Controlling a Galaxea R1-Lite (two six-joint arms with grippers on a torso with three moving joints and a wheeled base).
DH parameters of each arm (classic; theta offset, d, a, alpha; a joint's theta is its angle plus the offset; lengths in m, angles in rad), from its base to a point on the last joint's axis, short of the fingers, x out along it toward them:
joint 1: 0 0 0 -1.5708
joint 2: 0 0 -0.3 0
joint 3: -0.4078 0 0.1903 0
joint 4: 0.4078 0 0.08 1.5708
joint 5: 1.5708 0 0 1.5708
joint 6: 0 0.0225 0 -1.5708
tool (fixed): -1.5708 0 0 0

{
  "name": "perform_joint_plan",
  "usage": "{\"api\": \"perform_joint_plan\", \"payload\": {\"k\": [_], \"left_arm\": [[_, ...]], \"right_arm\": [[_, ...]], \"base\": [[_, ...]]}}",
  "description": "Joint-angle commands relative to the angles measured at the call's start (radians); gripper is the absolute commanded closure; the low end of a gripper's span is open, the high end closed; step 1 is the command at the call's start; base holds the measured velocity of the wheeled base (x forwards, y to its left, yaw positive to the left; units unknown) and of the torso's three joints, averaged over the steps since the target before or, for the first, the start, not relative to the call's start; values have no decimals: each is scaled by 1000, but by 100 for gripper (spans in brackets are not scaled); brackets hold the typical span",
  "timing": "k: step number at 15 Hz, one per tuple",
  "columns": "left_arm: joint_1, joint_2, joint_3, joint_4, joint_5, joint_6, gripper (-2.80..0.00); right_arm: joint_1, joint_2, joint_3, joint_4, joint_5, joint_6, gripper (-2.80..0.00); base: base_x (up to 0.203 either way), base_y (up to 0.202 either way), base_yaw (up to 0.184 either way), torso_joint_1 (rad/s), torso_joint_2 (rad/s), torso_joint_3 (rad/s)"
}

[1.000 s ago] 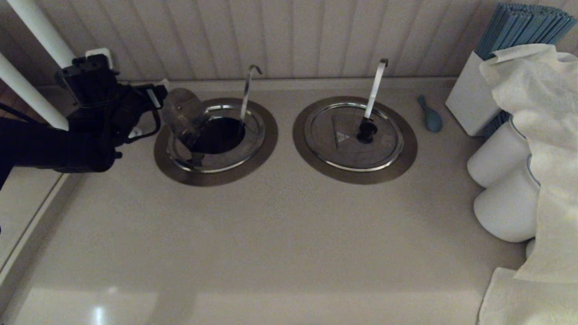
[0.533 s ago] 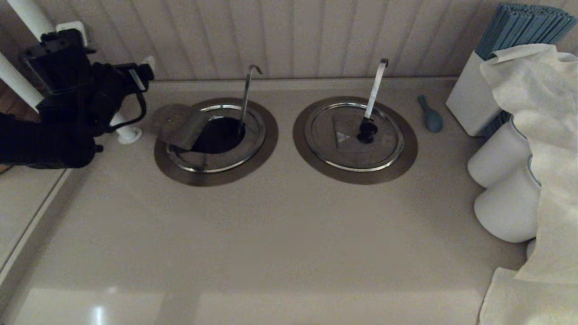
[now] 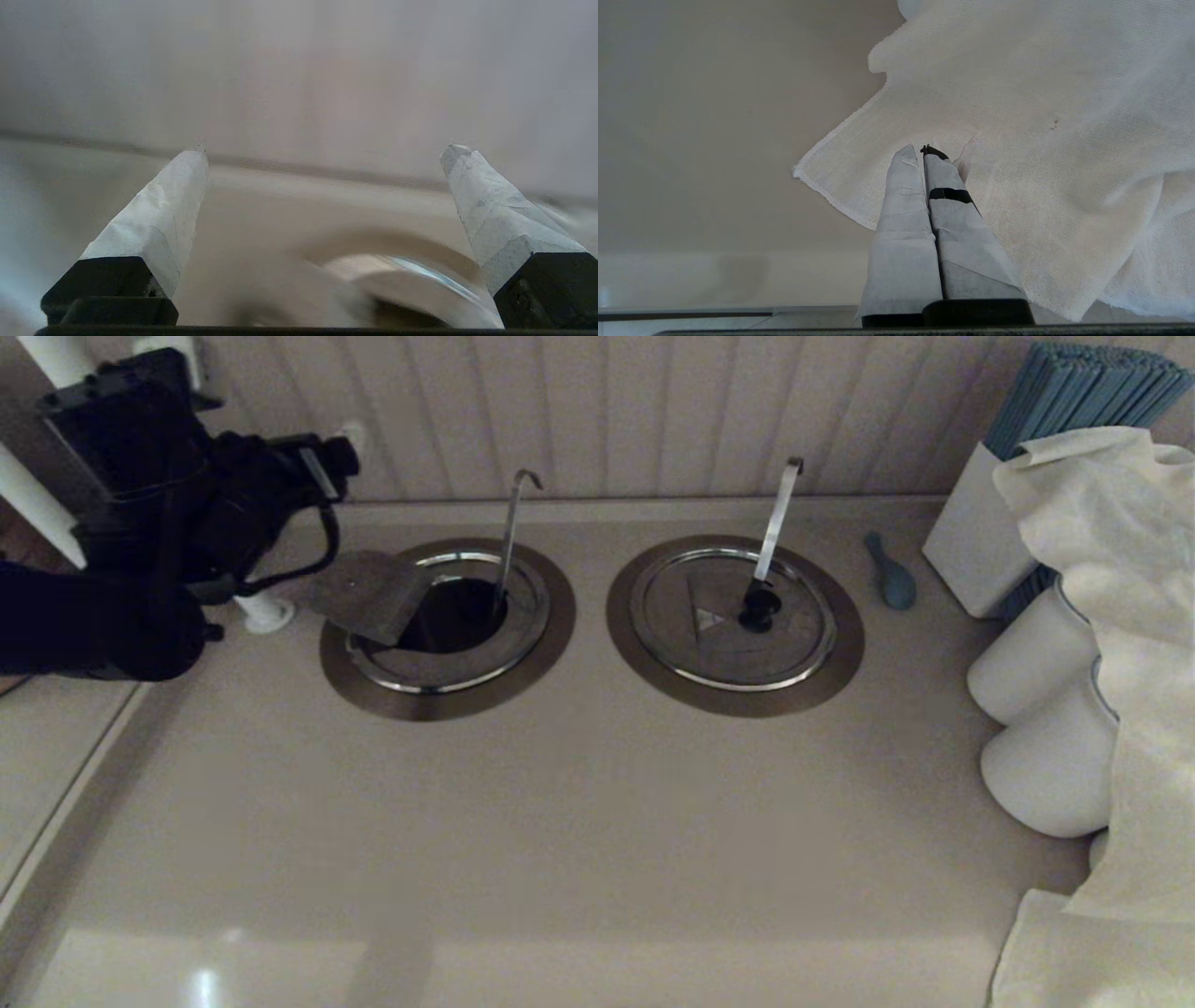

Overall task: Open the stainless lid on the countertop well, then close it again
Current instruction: Stir with a spoon

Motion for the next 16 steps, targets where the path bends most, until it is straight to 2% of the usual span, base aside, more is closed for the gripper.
{"api": "perform_joint_plan", "payload": {"k": [1, 3, 8, 11, 14, 16], "left_arm": [[-92, 31, 7, 20, 1, -9, -280], [-159, 92, 25, 32, 1, -15, -280], [-196, 211, 0, 28, -52, -51, -280], [-220, 304, -59, -34, -8, -53, -280], [-223, 337, -92, -45, 9, -53, -280], [-227, 398, -178, -46, 75, -53, -280]], "right_arm": [[0, 1, 0, 0, 0, 0, 0], [0, 0, 0, 0, 0, 0, 0], [0, 0, 0, 0, 0, 0, 0], [0, 0, 0, 0, 0, 0, 0], [0, 1, 0, 0, 0, 0, 0], [0, 1, 0, 0, 0, 0, 0]], "base": [[0, 0, 0, 0, 0, 0], [0, 0, 0, 0, 0, 0], [0, 0, 0, 0, 0, 0], [0, 0, 0, 0, 0, 0], [0, 0, 0, 0, 0, 0], [0, 0, 0, 0, 0, 0]]}}
